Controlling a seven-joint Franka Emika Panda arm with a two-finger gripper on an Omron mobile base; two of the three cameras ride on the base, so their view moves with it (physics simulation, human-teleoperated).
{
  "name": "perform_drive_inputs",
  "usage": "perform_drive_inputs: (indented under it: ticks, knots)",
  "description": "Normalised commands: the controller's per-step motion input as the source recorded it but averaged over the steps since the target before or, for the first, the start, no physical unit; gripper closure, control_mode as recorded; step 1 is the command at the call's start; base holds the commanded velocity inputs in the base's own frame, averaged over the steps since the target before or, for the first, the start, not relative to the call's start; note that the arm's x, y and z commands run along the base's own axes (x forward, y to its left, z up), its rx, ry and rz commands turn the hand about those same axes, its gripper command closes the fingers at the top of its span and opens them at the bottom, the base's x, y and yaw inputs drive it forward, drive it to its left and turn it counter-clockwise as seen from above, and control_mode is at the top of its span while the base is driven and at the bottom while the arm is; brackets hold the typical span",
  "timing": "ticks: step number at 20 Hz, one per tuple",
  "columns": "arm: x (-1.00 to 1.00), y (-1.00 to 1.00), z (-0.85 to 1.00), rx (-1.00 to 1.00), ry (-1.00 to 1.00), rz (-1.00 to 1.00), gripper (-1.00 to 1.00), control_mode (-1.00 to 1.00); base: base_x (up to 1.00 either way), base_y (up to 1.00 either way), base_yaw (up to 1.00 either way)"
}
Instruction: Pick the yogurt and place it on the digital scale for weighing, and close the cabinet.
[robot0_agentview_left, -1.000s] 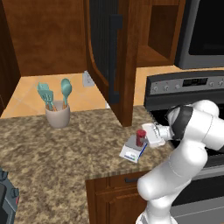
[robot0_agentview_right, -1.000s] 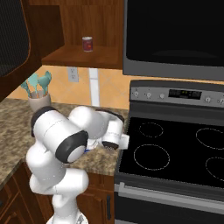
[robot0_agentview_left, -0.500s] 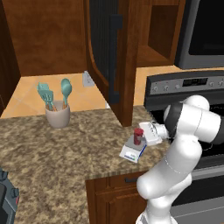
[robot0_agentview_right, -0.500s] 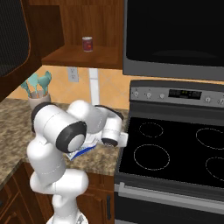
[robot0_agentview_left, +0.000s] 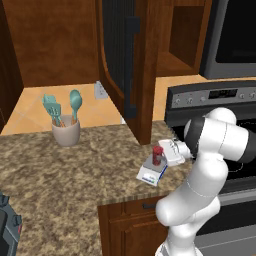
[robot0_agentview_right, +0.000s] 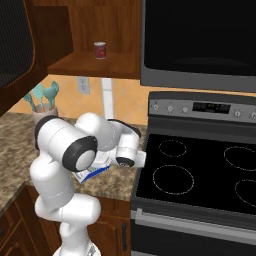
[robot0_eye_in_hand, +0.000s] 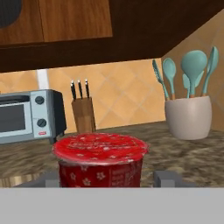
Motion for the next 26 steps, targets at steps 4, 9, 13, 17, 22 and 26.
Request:
perform_drive_inputs:
  ticks: [4,9,13,17,22,26]
  knots:
    - [-0.06,0.00,0.00,0.00,0.00,0.00,-1.00,-1.00,0.00,0.00,0.00]
    - [-0.15,-0.08,0.04,0.00,-0.03,0.00,-1.00,-1.00,0.00,0.00,0.00]
    - [0.00,-0.16,0.00,0.00,-0.08,0.00,-1.00,-1.00,0.00,0.00,0.00]
    - [0.00,-0.23,0.00,0.00,-0.14,0.00,-1.00,-1.00,0.00,0.00,0.00]
    - [-0.17,-0.30,0.21,0.02,-0.17,0.00,-1.00,-1.00,0.00,0.00,0.00]
    - [-0.28,-0.28,0.38,0.01,-0.18,0.00,-1.00,-1.00,0.00,0.00,0.00]
